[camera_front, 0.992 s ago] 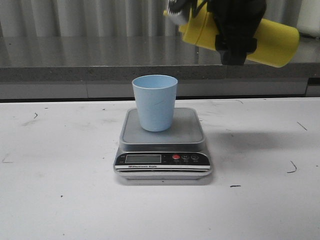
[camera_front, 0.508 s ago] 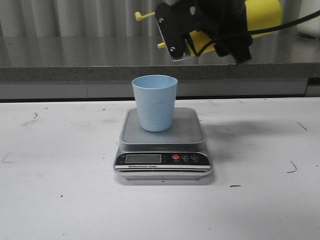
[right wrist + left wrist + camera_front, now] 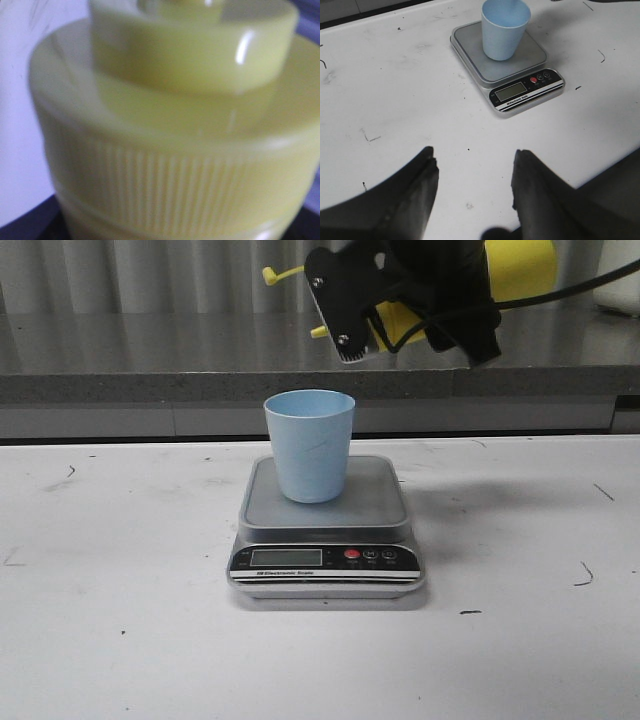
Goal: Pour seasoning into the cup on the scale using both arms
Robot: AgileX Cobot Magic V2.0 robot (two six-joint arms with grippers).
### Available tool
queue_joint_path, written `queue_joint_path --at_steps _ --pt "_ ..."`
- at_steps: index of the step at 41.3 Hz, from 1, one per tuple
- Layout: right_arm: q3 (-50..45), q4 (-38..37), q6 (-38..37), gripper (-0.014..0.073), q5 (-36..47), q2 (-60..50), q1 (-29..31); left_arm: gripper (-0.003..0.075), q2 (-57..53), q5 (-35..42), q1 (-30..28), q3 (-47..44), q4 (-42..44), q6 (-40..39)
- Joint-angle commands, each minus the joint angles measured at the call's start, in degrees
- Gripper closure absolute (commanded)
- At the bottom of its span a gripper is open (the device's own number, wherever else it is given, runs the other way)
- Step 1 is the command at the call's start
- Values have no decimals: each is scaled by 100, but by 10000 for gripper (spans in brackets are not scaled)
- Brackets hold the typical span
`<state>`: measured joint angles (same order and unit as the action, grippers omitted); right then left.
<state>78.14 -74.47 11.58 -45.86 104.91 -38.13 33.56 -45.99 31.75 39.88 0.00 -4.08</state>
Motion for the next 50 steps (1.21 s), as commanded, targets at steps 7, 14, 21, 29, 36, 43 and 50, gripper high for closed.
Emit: queue_joint_path --at_steps 7,14,21,29,36,43,50 --pt "219 -128 -2848 251 -715 -574 36 374 4 396 30 161 0 -38" --pt "219 1134 -3469 251 -563 -1078 348 374 4 396 30 161 0 -38" --pt "198 2646 -3474 251 121 -1614 940 374 4 396 30 161 0 -38" --pt "-571 3323 -3623 251 1366 -2297 1483 374 4 396 30 161 0 -38" --pt "-2008 3326 -4219 251 3463 -2882 1994 374 4 396 30 161 0 -38" --pt "-3260 3364 -4600 251 5723 -2877 2908 374 4 396 30 161 0 -38" --pt "-4012 3577 -4456 251 7742 -2495 3596 374 4 396 30 161 0 -38"
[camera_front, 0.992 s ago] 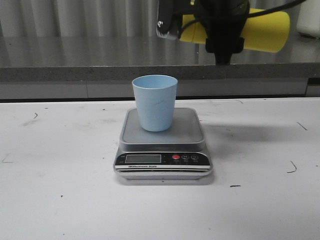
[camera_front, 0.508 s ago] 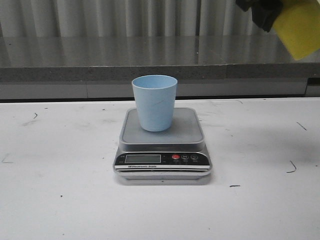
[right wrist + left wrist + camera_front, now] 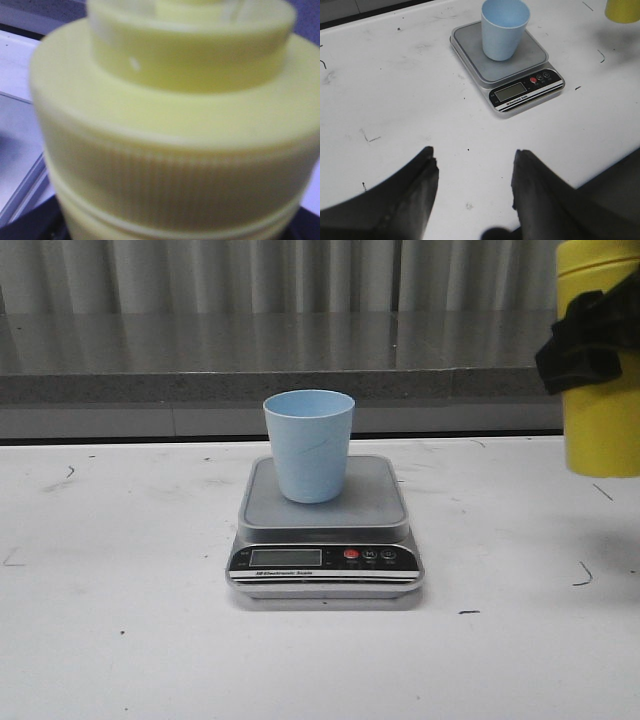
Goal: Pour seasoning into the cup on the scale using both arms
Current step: 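Turn the bottle upright and lower it back beside the scale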
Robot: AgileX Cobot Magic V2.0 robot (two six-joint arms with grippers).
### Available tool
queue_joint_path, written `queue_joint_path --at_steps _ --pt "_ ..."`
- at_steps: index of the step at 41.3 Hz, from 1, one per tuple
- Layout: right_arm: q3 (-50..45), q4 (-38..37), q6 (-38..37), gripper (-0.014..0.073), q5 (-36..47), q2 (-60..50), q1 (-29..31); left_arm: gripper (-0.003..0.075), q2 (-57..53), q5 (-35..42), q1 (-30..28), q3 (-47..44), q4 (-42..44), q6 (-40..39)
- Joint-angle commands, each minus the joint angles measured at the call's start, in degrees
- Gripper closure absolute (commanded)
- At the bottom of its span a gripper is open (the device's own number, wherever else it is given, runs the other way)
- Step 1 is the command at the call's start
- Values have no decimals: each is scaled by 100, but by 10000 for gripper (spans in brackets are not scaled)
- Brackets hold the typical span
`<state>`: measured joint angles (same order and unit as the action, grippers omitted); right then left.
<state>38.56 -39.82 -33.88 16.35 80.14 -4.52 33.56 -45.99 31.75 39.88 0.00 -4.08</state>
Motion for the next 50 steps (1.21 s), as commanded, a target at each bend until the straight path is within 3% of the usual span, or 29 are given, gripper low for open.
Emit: queue_joint_path --at_steps 1,11,20,27,34,46,50 --pt "-109 148 194 251 1760 52 300 374 4 396 30 161 0 -38" --pt "-221 512 1709 251 3537 1067 343 374 4 396 30 161 0 -38" --pt "-221 1473 2248 251 4667 1910 343 374 4 396 30 161 0 -38" --pt "-173 1598 2672 251 5375 2405 343 374 4 396 30 161 0 -38" --pt "5 1604 2867 219 5409 2744 343 374 4 396 30 161 0 -38" --pt "78 1821 2974 -42 5214 2856 343 374 4 396 30 161 0 -38" --pt "42 1846 2974 -66 5217 2805 343 374 4 396 30 161 0 -38"
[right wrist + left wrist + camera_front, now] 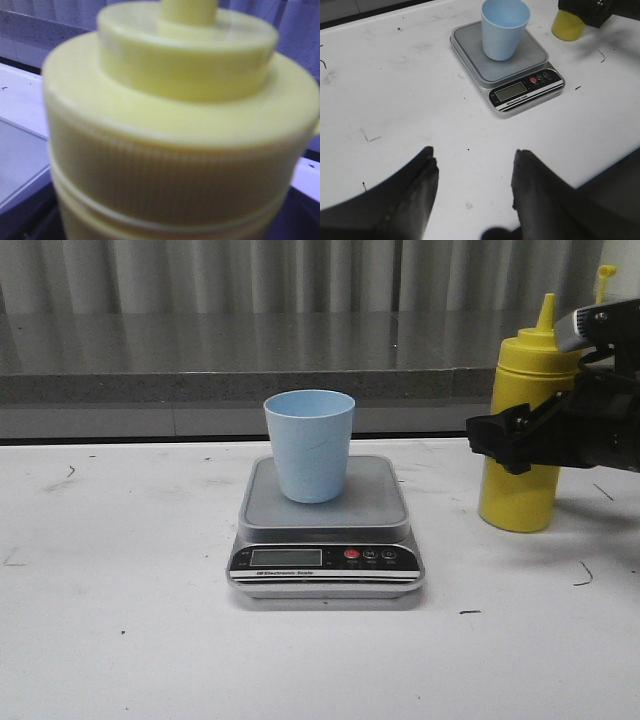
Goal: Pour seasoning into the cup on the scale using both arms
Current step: 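Turn the bottle upright and lower it back beside the scale, then open the right gripper and withdraw it from the bottle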
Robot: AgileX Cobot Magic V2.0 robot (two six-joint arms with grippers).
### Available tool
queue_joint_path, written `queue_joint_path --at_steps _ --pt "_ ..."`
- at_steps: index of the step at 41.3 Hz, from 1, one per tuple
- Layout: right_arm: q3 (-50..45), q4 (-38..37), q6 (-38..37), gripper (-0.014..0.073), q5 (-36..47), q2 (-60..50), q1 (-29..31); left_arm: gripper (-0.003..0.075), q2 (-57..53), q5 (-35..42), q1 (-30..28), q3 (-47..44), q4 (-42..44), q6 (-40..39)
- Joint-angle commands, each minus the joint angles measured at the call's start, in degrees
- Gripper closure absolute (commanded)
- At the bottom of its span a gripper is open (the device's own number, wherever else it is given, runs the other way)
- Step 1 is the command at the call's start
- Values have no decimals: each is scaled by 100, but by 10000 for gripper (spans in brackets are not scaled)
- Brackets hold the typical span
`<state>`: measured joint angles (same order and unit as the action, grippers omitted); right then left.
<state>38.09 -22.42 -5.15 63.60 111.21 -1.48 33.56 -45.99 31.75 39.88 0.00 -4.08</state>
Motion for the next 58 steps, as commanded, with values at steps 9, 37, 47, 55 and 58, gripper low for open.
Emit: queue_joint_path --at_steps 9,37,47,55,58 --pt "-389 106 101 -59 559 -656 39 374 4 396 30 161 0 -38" --pt "-783 608 -1480 -59 -6317 -4077 -966 374 4 396 30 161 0 -38" --pt "204 653 -1362 -59 -9450 -5099 -1739 374 4 396 30 161 0 -38" --pt "641 1275 -651 -59 -10527 -5714 -2110 374 4 396 30 161 0 -38" --pt "622 1582 -464 -59 -10580 -6051 -2115 374 4 396 30 161 0 -38"
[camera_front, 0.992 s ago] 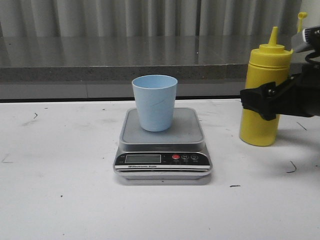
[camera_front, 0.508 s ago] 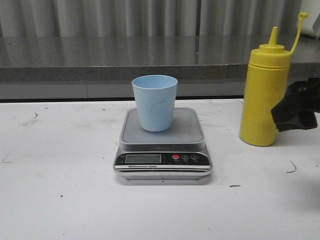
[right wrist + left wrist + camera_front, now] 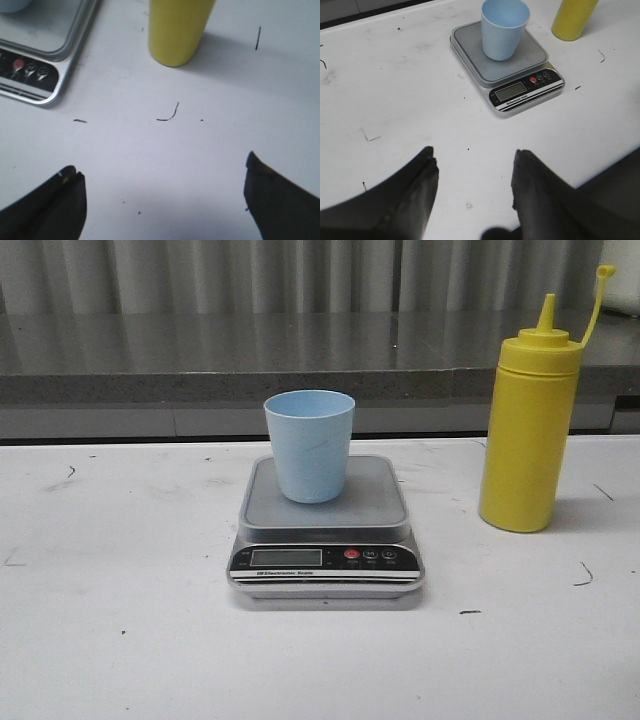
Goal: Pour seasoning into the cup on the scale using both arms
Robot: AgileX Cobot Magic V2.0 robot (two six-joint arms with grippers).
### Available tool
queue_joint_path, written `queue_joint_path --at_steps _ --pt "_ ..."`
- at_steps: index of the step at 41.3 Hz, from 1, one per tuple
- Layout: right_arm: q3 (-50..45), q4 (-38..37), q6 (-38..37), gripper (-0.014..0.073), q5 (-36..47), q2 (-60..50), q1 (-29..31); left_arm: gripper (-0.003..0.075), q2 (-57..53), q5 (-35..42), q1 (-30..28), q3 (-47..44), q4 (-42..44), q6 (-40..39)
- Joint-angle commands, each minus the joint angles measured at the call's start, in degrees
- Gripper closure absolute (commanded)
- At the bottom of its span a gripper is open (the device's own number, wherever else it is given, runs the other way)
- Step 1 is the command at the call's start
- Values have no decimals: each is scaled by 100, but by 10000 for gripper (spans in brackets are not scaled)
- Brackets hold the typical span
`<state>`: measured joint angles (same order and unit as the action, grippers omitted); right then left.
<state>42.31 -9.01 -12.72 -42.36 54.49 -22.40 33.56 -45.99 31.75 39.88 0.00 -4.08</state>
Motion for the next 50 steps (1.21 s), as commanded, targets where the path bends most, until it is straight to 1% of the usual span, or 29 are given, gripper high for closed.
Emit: queue_joint_path --at_steps 1,11,15,22,24,26,29,30,32,35,37,40,42,50 --pt "193 300 293 -59 3 -526 -22 374 4 396 30 161 0 -38" --pt "193 240 293 -59 -84 -1634 -22 374 4 396 30 161 0 -38" --pt "193 246 293 -59 -240 -2060 -22 374 4 424 30 161 0 -38" --pt "193 240 293 -59 -428 -2524 -22 374 4 421 30 161 0 -38" --pt "193 240 293 -45 -433 -2613 -22 374 4 421 30 161 0 -38" --pt "193 240 293 -1 -433 -2664 -22 374 4 421 30 161 0 -38" --pt "193 240 293 118 -433 -2667 -22 390 4 421 30 161 0 -38" --pt "193 240 293 181 -433 -2667 -22 404 4 421 30 161 0 -38" --pt "193 246 293 296 -433 -2667 -22 451 4 421 30 161 0 -38" --pt "193 246 293 464 -433 -2667 -22 548 4 421 30 161 0 -38" --pt "193 246 293 555 -414 -2667 -22 612 4 421 30 161 0 -38" --pt "193 246 293 659 -376 -2667 -22 706 4 421 30 161 0 -38" --pt "193 246 293 657 -374 -2667 -22 740 4 421 30 161 0 -38" --pt "193 246 293 662 -439 -2667 -22 740 4 421 30 161 0 -38"
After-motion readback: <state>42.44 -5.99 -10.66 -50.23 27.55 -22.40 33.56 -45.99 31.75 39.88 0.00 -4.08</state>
